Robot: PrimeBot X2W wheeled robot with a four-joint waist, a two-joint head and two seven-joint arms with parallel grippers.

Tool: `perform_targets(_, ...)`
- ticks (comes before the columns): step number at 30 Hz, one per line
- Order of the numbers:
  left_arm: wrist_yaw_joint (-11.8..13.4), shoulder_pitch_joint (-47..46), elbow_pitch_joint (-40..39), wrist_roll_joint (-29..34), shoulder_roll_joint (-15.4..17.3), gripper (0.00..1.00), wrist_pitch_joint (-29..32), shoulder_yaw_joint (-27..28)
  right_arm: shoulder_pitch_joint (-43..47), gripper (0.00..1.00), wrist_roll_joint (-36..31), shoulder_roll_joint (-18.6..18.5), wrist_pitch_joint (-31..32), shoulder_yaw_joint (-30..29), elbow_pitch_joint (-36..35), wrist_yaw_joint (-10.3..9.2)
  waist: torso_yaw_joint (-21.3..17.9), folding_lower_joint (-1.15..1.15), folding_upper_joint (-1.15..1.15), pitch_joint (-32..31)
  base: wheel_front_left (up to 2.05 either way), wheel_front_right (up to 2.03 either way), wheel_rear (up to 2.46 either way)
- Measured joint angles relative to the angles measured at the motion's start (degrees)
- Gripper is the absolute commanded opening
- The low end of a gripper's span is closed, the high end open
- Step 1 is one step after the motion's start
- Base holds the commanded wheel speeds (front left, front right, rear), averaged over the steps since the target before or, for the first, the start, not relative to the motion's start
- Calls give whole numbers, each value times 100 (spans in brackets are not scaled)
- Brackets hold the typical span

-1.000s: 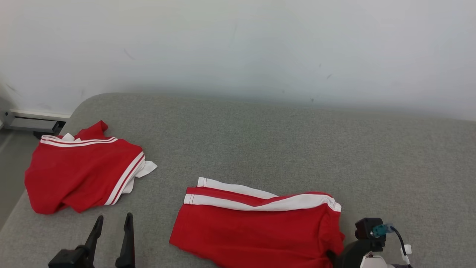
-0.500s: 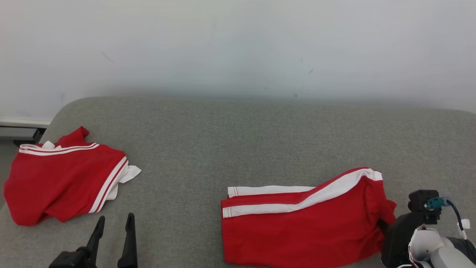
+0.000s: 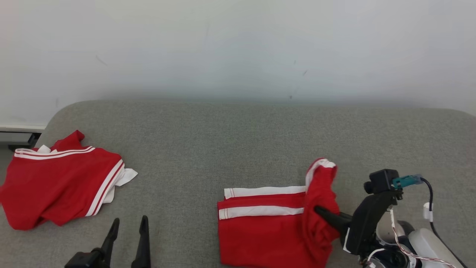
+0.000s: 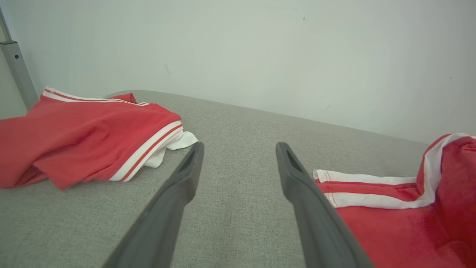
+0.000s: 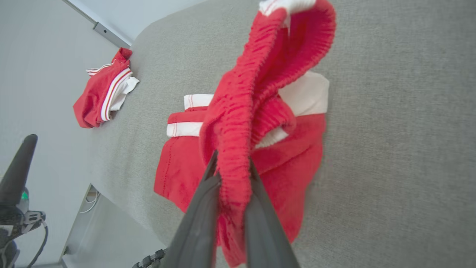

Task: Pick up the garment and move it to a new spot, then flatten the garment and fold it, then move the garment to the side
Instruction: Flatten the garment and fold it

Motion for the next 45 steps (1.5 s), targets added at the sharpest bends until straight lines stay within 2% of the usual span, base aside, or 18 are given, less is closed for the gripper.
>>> perform_targets(7,-5,-96,76,0,-99,100,1,-97,10,0,490,361,502,160,-357,-5,167,0,0,-7,0,0,0)
perform_targets(23,-129,-375,270,7,-270,100,29,-280,-167,0,527,773,798,226,-104,-682,769,0,0,89,0,0,0)
perform_targets(33,-200,-503,459,7,-390,100,29,-370,-380,1,400,865,847,394,391,-833,1157,0,0,160,0,0,0)
perform_targets(34,-199,-502,464,7,-387,100,29,-365,-380,46,357,866,847,435,431,-849,1173,0,0,157,0,0,0)
perform_targets(35,-199,-502,468,7,-386,100,29,-358,-380,100,313,871,846,458,447,-864,1181,0,0,149,0,0,0)
perform_targets(45,-185,-427,553,7,-309,100,27,-225,-470,100,366,916,733,355,365,-872,1026,0,0,16,0,0,0)
